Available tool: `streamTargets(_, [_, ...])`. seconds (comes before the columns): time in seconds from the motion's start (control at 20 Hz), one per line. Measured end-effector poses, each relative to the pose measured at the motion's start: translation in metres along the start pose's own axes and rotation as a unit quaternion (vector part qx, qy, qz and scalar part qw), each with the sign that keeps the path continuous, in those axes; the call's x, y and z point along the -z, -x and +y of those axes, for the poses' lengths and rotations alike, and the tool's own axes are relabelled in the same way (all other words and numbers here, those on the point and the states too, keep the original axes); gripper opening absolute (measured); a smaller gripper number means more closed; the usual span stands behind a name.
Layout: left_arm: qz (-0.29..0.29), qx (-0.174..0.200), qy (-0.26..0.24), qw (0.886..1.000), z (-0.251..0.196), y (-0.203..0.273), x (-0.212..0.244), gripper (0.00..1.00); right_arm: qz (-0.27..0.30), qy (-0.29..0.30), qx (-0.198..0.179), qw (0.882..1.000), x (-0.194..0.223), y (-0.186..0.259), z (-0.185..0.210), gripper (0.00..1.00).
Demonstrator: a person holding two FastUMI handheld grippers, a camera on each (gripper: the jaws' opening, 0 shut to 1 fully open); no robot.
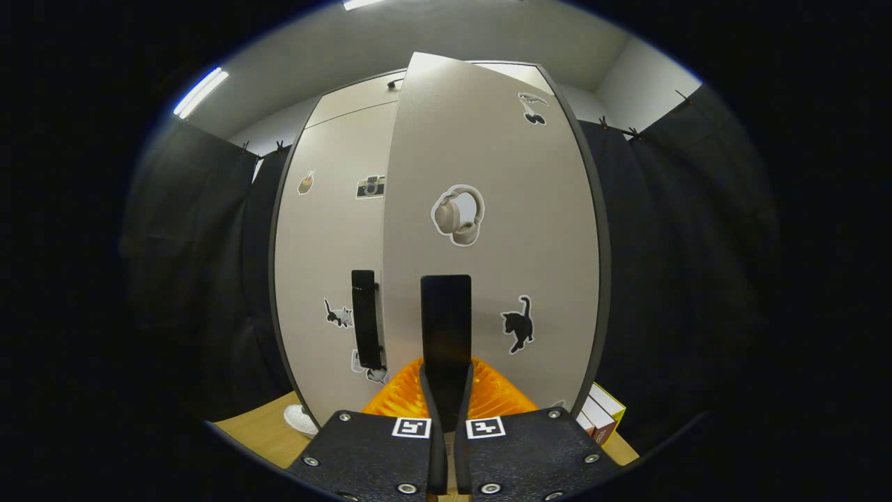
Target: Open the right door of the double-door shoe cabinet with the right hand, and open the left door with the left hand.
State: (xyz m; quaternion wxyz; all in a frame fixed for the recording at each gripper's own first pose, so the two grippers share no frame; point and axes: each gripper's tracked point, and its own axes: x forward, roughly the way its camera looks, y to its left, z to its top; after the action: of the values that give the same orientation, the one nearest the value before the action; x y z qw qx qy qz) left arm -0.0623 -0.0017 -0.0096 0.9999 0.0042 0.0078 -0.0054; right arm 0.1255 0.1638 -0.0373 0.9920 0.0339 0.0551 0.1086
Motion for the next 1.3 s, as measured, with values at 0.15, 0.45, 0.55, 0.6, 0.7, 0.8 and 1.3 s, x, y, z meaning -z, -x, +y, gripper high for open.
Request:
streamTargets(0.15, [0.005, 0.005, 0.004, 1.000, -0.010, 0.002, 0.003, 0.81, -0.004, 0.003, 0.004, 1.000, -0.002, 0.009, -0.007, 0.04])
streamTargets(0.45, [0.014, 0.008, 0.011, 1.000, -0.022, 0.004, 0.007, 0.82, -0.014, 0.007, 0.016, 1.000, -0.005, 0.027, -0.026, 0.04])
streamTargets(0.55, [0.014, 0.010, 0.011, 1.000, -0.025, 0.004, 0.008, 0.82, -0.016, 0.009, 0.024, 1.000, -0.005, 0.032, -0.033, 0.04])
streamTargets(0.6, [0.014, 0.010, 0.012, 1.000, -0.026, 0.005, 0.006, 0.81, -0.015, 0.011, 0.028, 0.999, -0.004, 0.035, -0.037, 0.04])
streamTargets(0.7, [0.011, 0.012, 0.013, 1.000, -0.029, 0.006, 0.005, 0.82, -0.018, 0.020, 0.044, 0.999, -0.006, 0.044, -0.048, 0.03])
streamTargets(0.8, [0.009, 0.014, 0.013, 1.000, -0.032, 0.008, 0.003, 0.82, -0.026, 0.033, 0.064, 0.997, -0.010, 0.053, -0.063, 0.02])
streamTargets(1.3, [0.004, 0.030, 0.004, 1.000, -0.053, 0.007, -0.002, 0.81, -0.026, 0.020, 0.084, 0.996, -0.009, 0.065, -0.085, 0.00])
